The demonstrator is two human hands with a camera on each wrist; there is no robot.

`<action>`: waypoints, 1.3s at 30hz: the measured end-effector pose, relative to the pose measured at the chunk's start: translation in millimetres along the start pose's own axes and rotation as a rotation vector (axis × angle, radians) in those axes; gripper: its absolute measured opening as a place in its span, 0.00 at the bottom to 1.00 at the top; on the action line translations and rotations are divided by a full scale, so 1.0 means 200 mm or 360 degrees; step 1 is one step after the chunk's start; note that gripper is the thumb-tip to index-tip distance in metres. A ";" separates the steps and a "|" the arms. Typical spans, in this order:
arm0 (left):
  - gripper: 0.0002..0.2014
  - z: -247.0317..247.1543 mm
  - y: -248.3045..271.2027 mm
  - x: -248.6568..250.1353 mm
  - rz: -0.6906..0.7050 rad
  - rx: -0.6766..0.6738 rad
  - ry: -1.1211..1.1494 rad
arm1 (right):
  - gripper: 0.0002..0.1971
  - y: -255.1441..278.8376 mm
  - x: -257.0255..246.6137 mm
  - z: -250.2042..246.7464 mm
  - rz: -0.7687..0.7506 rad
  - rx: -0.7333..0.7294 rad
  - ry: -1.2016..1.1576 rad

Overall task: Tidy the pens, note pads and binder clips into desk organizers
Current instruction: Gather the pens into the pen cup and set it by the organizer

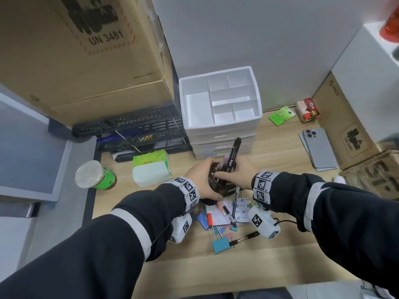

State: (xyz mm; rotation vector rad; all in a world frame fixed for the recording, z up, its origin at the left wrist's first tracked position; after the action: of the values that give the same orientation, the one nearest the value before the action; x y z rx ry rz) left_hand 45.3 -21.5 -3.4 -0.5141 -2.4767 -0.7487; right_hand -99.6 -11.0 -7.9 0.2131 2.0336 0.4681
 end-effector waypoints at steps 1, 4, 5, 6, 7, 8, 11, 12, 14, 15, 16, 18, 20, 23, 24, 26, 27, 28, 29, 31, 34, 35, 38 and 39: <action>0.45 0.00 0.00 0.00 0.0006 0.0000 -0.0010 | 0.12 0.01 0.00 0.01 -0.0020 -0.0010 -0.0022; 0.43 0.01 0.01 -0.03 -0.0006 0.0014 0.0003 | 0.15 0.02 0.00 0.01 -0.0055 -0.0005 -0.0066; 0.44 0.01 0.01 -0.04 -0.0014 0.0023 0.0006 | 0.17 0.03 0.00 0.01 -0.0060 -0.0006 -0.0059; 0.45 0.00 0.01 -0.04 -0.0023 0.0029 0.0003 | 0.18 0.02 0.01 0.01 -0.0060 -0.0005 -0.0028; 0.46 0.00 0.01 -0.05 -0.0032 0.0032 -0.0006 | 0.18 0.03 0.01 0.00 -0.0064 -0.0005 0.0013; 0.47 0.00 0.01 -0.05 -0.0038 0.0030 -0.0022 | 0.17 0.03 0.01 0.00 -0.0072 -0.0008 0.0029; 0.48 0.00 -0.01 -0.05 -0.0054 -0.0009 -0.0094 | 0.12 0.02 0.04 0.00 -0.0079 0.0046 -0.0115; 0.48 -0.01 -0.02 -0.04 -0.0060 -0.0025 -0.0118 | 0.11 0.02 0.04 0.00 -0.0066 0.0075 -0.0155; 0.49 -0.04 -0.05 -0.04 -0.0065 -0.0031 -0.0144 | 0.09 0.02 0.03 -0.01 -0.0025 0.0089 -0.0235; 0.49 -0.05 -0.06 -0.04 -0.0064 -0.0022 -0.0140 | 0.08 0.02 0.03 -0.02 -0.0014 0.0091 -0.0265; 0.48 -0.06 -0.07 -0.04 -0.0061 -0.0011 -0.0136 | 0.08 0.02 0.02 -0.04 -0.0017 0.0096 -0.0276; 0.48 -0.06 -0.08 -0.04 -0.0053 -0.0004 -0.0147 | 0.09 0.01 0.03 -0.08 -0.0008 0.0122 -0.0264; 0.48 -0.06 -0.07 -0.07 -0.0061 -0.0021 -0.0164 | 0.10 0.01 0.06 -0.12 0.0035 0.0146 -0.0339; 0.47 -0.05 -0.06 -0.11 -0.0088 -0.0029 -0.0141 | 0.13 -0.02 0.16 -0.18 0.0149 0.0194 -0.0323; 0.47 -0.04 -0.06 -0.13 -0.0096 -0.0024 -0.0132 | 0.13 -0.03 0.20 -0.19 0.0187 0.0214 -0.0225; 0.46 -0.05 -0.05 -0.16 -0.0108 -0.0006 -0.0113 | 0.09 -0.05 0.28 -0.21 0.0177 0.0196 0.0169; 0.47 -0.05 -0.03 -0.18 -0.0119 0.0002 -0.0109 | 0.06 -0.05 0.31 -0.19 0.0131 0.0129 0.0410; 0.47 -0.06 -0.02 -0.20 -0.0134 0.0009 -0.0108 | 0.06 -0.05 0.34 -0.16 0.0063 0.0034 0.0631; 0.48 -0.06 -0.01 -0.22 -0.0147 0.0020 -0.0110 | 0.08 -0.04 0.36 -0.12 -0.0016 -0.0079 0.0821; 0.49 -0.07 0.01 -0.26 -0.0169 0.0038 -0.0116 | 0.12 -0.02 0.37 -0.01 -0.0180 -0.0288 0.1056; 0.46 -0.07 0.05 -0.32 -0.0194 0.0036 -0.0115 | 0.15 -0.03 0.36 0.15 -0.0274 -0.0507 0.1185; 0.45 -0.07 0.06 -0.34 -0.0208 0.0032 -0.0112 | 0.14 -0.04 0.36 0.20 -0.0254 -0.0612 0.1270; 0.44 -0.06 0.10 -0.38 -0.0247 0.0022 -0.0104 | 0.17 -0.06 0.39 0.29 -0.0284 -0.0752 0.1584; 0.44 -0.06 0.11 -0.39 -0.0253 0.0018 -0.0105 | 0.18 -0.07 0.40 0.30 -0.0322 -0.0731 0.1650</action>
State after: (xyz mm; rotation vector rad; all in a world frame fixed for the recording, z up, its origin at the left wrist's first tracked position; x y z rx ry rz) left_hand 122.6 -28.1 -29.7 -0.3460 -2.6050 -0.7897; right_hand -85.4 18.5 -103.3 -0.6404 2.7989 1.0400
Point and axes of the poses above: each hand's wrist, its own y-axis away from the middle knuckle, its own z-axis out of the palm, x = y × z, the point moved 5 cm from there along -y, towards the middle knuckle, and after that the axes turned 3 degrees about z, right-handed, at the moved point
